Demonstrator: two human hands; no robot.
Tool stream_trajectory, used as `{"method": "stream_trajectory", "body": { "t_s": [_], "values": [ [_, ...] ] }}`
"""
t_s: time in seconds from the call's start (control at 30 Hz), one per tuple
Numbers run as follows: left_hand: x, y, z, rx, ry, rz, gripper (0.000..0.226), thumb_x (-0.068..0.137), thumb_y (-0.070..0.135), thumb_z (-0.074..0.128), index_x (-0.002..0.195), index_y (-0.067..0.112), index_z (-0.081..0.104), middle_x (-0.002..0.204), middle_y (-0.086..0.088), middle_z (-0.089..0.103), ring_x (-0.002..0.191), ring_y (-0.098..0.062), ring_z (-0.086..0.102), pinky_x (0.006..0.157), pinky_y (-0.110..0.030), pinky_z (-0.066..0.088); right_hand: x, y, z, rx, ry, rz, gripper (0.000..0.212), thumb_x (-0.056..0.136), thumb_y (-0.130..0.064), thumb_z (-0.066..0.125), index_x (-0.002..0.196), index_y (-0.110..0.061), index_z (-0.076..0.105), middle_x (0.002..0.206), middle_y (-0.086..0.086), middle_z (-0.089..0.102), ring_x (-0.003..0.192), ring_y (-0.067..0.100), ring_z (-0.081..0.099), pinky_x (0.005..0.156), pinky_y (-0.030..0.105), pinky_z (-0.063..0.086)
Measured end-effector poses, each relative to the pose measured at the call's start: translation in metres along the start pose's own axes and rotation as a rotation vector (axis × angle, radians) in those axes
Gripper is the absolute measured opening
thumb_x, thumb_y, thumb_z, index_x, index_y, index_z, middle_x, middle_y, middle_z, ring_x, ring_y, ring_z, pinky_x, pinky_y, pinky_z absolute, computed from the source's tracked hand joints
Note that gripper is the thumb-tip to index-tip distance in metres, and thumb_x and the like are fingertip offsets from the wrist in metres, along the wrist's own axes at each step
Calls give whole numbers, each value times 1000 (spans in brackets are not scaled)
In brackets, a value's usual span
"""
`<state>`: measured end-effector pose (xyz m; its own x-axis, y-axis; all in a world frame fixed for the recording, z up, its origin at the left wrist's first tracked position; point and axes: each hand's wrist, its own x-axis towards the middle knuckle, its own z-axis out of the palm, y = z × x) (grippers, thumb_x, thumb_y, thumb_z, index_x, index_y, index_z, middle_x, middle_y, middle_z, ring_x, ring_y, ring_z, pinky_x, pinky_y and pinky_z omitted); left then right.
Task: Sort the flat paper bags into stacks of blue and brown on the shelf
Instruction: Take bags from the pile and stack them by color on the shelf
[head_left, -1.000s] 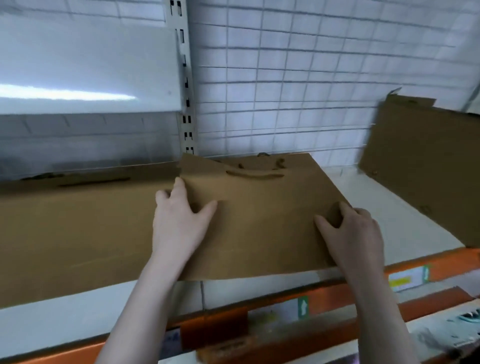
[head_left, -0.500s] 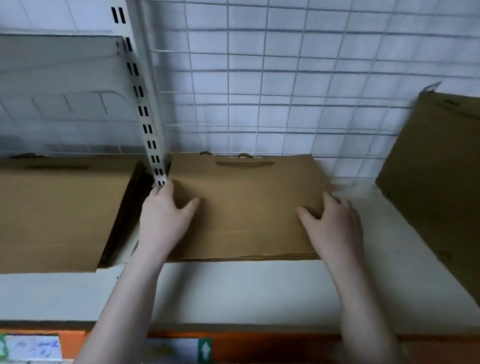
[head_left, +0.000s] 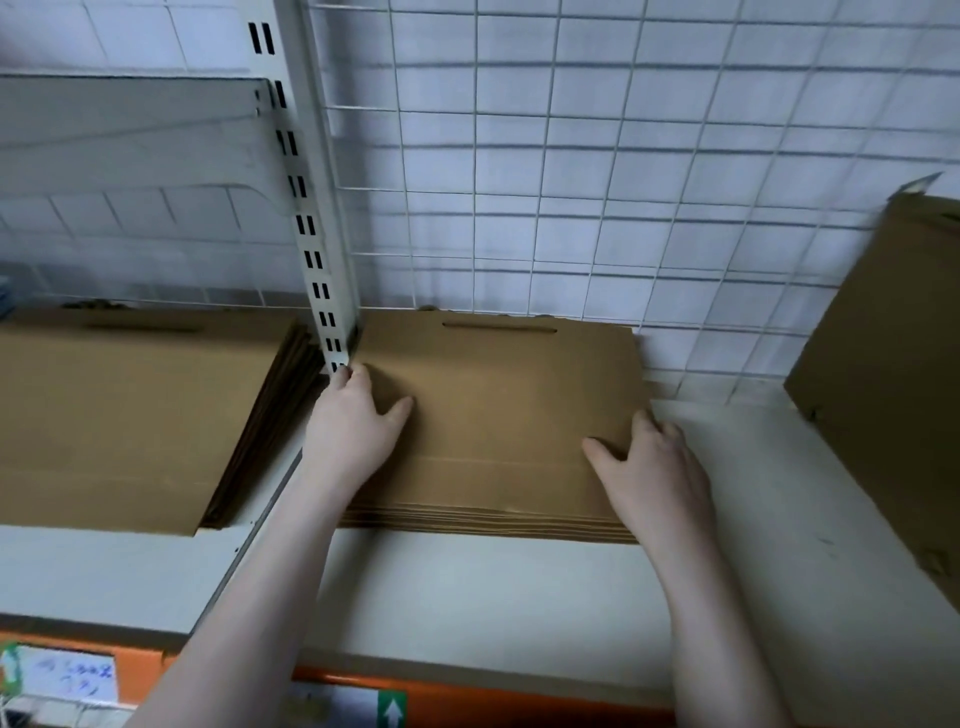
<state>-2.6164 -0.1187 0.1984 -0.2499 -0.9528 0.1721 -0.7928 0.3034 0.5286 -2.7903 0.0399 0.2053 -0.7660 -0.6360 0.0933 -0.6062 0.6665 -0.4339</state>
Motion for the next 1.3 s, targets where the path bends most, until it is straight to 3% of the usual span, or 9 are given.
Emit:
{"method": "stream_trajectory", "body": {
  "t_s": [0.13, 0.47, 0.7, 0.83, 1.1, 1.3],
  "values": [
    [0, -3, 6, 52, 12, -18, 69, 91, 45, 52, 142, 4, 32, 152, -15, 26, 136, -33, 30, 106, -39, 32, -3, 0, 2, 0, 18, -4, 65, 92, -47, 48, 143, -8, 34, 131, 15, 45, 120, 32, 47, 92, 34, 41],
    [-7, 1, 8, 117, 68, -89, 64, 91, 50, 47, 139, 8, 36, 143, -16, 38, 127, -36, 39, 99, -41, 37, -3, 8, 11, 60, 36, -50, 64, 92, -44, 50, 143, -9, 35, 136, 12, 42, 123, 30, 44, 96, 34, 37],
    [-29, 9, 3, 164, 172, -65, 64, 89, 45, 54, 140, 9, 39, 145, -18, 35, 131, -36, 33, 105, -41, 30, -8, 6, 15, 74, 211, -142, 59, 88, -40, 56, 135, -6, 44, 138, 18, 41, 130, 33, 34, 105, 39, 27],
    [-61, 3, -5, 177, 200, -49, 69, 87, 39, 60, 144, 9, 35, 148, -18, 31, 136, -33, 28, 110, -38, 23, -17, 1, 14, 104, 179, -228, 57, 89, -37, 57, 136, -8, 44, 137, 17, 43, 128, 34, 37, 105, 39, 28],
    [-96, -32, -43, 210, 283, -40, 68, 81, 33, 69, 136, 2, 44, 139, -23, 42, 130, -40, 35, 107, -43, 28, -69, -45, 16, 97, 87, -429, 58, 91, -37, 55, 140, -9, 42, 137, 17, 44, 129, 32, 37, 106, 40, 30],
    [-129, -101, -98, 214, 338, -141, 68, 81, 35, 69, 136, 4, 43, 142, -23, 39, 133, -37, 32, 108, -42, 27, -120, -104, 39, 45, -2, -495, 58, 90, -40, 54, 139, -11, 42, 133, 16, 45, 128, 33, 37, 106, 40, 29]
  ]
}}
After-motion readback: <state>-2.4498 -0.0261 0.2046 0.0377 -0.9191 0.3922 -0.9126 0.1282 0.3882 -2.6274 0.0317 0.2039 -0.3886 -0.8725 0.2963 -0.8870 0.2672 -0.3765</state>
